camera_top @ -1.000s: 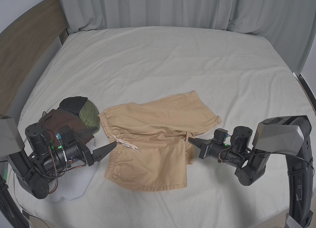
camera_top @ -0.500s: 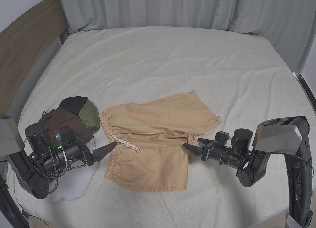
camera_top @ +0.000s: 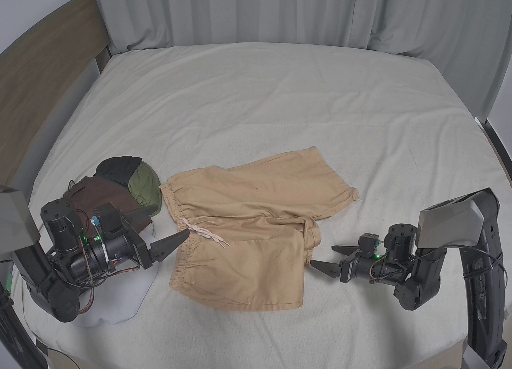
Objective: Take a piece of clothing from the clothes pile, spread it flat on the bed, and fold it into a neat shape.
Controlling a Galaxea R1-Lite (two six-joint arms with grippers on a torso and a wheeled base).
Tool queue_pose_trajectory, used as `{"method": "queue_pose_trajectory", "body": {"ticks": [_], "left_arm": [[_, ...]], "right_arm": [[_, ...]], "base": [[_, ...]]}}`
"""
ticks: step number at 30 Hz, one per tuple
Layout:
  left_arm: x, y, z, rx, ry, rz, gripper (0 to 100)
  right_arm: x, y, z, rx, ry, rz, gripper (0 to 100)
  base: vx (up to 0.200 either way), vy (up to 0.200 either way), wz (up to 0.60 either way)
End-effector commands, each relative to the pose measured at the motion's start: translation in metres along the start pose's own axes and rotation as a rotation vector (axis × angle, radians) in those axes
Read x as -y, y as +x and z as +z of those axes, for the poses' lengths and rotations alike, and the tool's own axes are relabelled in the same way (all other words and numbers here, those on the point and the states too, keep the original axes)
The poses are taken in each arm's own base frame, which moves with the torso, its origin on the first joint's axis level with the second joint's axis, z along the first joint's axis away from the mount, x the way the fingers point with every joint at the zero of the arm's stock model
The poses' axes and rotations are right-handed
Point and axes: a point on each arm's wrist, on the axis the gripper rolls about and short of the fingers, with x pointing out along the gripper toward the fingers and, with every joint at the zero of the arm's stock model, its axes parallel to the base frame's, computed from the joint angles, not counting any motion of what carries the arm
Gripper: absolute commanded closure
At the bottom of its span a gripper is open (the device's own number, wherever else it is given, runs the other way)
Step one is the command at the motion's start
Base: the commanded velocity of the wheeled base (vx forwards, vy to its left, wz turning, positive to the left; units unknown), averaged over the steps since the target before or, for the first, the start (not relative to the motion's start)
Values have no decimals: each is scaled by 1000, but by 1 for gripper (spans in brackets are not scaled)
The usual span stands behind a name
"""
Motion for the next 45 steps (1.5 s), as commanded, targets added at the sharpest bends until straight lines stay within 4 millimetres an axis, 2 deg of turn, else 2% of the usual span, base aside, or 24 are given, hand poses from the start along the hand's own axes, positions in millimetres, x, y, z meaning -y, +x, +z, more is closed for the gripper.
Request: {"method": "queue_pose_trajectory", "body": {"ticks": [1, 8, 9, 11, 28, 29, 45], "left_arm": [[0, 0, 0, 0, 0, 0, 0], [0, 0, 0, 0, 1, -2, 0], [0, 0, 0, 1, 1, -2, 0], [0, 0, 0, 0, 0, 0, 0], [0, 0, 0, 1, 1, -2, 0], [0, 0, 0, 0, 1, -2, 0], [0, 0, 0, 0, 1, -2, 0]], "right_arm": [[4, 5, -12, -26, 14, -2, 0], [9, 18, -19, -16, 2, -21, 0], [5, 26, -22, -17, -7, -15, 0], [2, 29, -22, -15, -11, -9, 0], [-9, 38, -20, -6, -21, 35, 0], [-9, 38, -20, -6, -21, 37, 100], [-6, 37, -18, 1, -22, 28, 100]], "base": [[0, 0, 0], [0, 0, 0], [0, 0, 0], [0, 0, 0], [0, 0, 0], [0, 0, 0], [0, 0, 0]]}}
